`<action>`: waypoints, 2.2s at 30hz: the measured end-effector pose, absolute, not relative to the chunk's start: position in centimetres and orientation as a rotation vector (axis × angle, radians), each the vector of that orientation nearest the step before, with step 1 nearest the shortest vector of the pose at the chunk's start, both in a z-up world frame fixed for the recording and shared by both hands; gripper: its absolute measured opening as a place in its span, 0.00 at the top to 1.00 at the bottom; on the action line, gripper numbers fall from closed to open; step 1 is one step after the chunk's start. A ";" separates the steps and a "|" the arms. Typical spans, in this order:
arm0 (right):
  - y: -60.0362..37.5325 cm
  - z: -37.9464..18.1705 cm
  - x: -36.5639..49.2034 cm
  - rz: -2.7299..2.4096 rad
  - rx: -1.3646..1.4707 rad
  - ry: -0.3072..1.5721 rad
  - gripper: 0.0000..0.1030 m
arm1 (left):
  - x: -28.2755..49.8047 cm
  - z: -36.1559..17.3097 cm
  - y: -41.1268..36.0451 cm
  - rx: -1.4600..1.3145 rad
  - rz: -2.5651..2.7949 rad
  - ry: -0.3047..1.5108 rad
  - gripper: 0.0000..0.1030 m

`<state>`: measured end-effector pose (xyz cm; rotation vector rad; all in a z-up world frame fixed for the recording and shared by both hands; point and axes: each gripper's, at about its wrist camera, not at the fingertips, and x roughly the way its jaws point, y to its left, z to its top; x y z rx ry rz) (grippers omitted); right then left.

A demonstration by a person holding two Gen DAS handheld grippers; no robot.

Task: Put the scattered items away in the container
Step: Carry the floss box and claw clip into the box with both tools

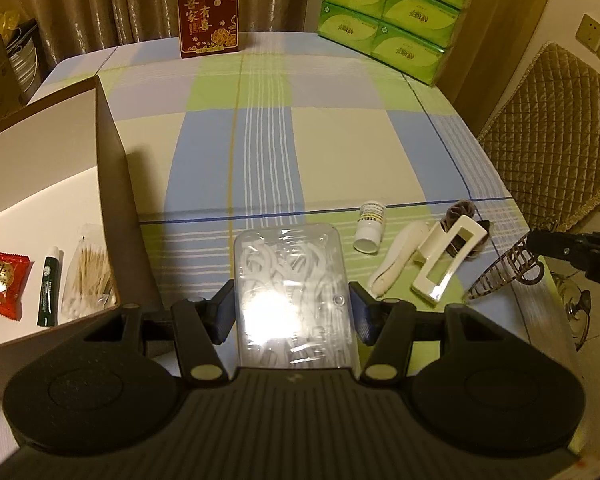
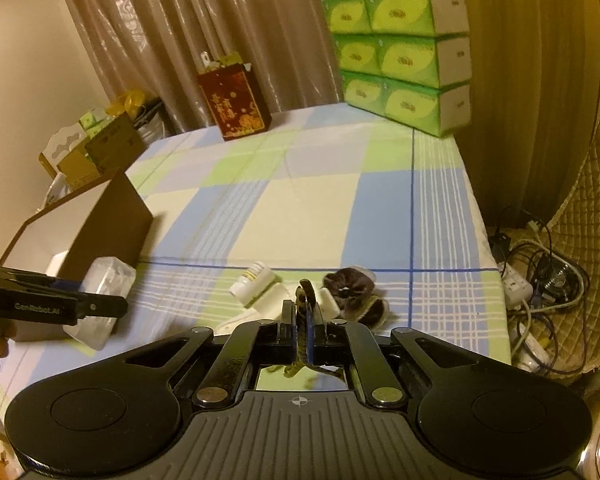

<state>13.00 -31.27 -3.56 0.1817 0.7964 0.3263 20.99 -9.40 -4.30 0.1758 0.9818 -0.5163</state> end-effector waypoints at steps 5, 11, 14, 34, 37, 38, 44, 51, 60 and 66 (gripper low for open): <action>-29.6 -2.0 12.2 0.366 0.181 0.767 0.99 | 20.1 -3.5 -8.2 0.165 -0.525 0.963 0.49; -26.8 -0.7 11.7 0.423 0.175 0.751 0.99 | 19.0 -2.3 -5.8 0.148 -0.505 0.939 0.49; -25.3 -0.4 11.6 0.453 0.171 0.748 0.99 | 18.6 -1.6 -4.3 0.137 -0.486 0.933 0.49; -12.4 1.3 10.4 0.732 0.103 0.729 0.99 | 16.6 0.9 8.3 0.052 -0.320 0.901 0.49; -10.7 1.3 10.4 0.760 0.097 0.726 0.99 | 16.4 1.1 10.1 0.040 -0.301 0.900 0.49; -10.1 1.4 10.4 0.769 0.095 0.725 0.99 | 16.4 1.2 10.7 0.036 -0.294 0.899 0.49; -7.2 1.7 10.7 0.807 0.089 0.712 0.99 | 16.6 1.8 14.1 0.017 -0.258 0.885 0.49; -4.1 3.1 11.8 0.843 0.093 0.667 0.99 | 18.1 3.2 16.9 0.013 -0.233 0.847 0.49; -0.1 3.7 14.7 0.861 0.085 0.635 0.99 | 22.1 4.3 19.4 0.041 -0.209 0.811 0.49; 1.8 2.4 18.3 0.824 0.085 0.661 0.99 | 25.4 3.7 20.3 0.050 -0.210 0.824 0.49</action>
